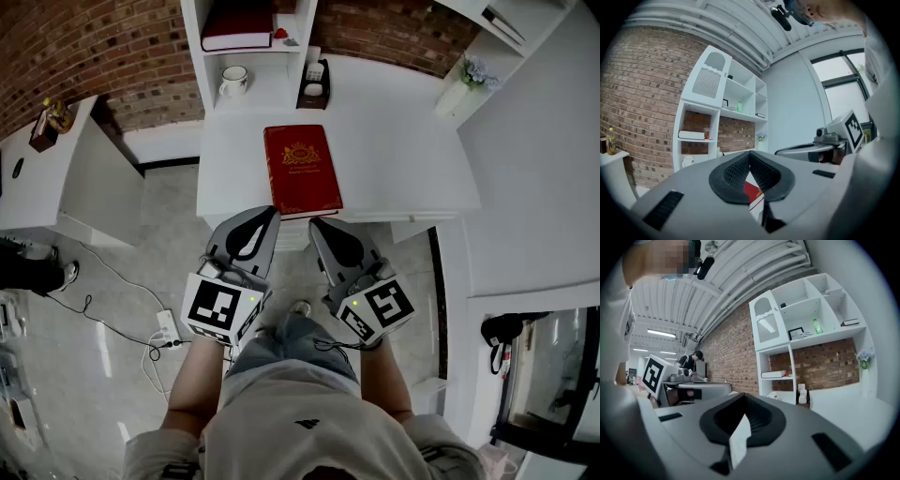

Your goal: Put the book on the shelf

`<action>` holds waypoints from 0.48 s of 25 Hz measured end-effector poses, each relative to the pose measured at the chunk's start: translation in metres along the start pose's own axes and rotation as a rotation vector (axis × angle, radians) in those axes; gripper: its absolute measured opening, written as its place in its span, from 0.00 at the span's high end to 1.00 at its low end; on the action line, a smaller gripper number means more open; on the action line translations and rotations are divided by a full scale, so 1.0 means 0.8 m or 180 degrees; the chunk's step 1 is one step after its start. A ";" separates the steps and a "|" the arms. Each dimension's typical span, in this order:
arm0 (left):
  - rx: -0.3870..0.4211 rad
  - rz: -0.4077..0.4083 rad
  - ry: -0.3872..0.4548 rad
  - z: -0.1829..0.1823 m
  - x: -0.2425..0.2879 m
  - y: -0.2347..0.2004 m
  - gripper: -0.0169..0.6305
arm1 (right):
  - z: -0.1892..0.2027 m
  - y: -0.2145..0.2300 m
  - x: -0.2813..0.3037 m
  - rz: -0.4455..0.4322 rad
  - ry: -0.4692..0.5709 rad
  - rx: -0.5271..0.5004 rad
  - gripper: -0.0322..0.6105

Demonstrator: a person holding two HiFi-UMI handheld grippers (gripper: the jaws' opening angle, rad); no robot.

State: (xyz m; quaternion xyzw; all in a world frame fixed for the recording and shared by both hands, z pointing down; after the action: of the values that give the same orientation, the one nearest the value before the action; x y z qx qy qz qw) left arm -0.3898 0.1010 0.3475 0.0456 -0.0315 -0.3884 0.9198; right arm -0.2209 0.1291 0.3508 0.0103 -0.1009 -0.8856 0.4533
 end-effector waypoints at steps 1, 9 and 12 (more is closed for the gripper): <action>-0.0019 0.0004 -0.0014 0.001 0.000 0.000 0.95 | 0.001 0.000 -0.001 0.0004 -0.0001 -0.0003 0.94; -0.0026 -0.0010 -0.0044 0.006 0.010 0.003 0.95 | 0.001 0.010 -0.003 0.0007 -0.0013 0.0001 0.94; -0.0032 -0.0024 -0.0073 0.008 0.016 0.005 0.95 | 0.002 0.019 -0.002 -0.0004 -0.0019 0.0008 0.94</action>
State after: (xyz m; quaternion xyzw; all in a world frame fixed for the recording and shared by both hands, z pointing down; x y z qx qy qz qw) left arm -0.3788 0.0940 0.3544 0.0367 -0.0398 -0.3925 0.9182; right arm -0.2080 0.1221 0.3547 0.0082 -0.1034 -0.8857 0.4525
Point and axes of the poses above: the fingertips, and each gripper's own axes: x forward along the fingers, y to its right, z out of its underside, the point moved 9 cm from there along -x, backward along the fingers, and after that the axes turned 8 degrees about x, right-handed, at the moved point
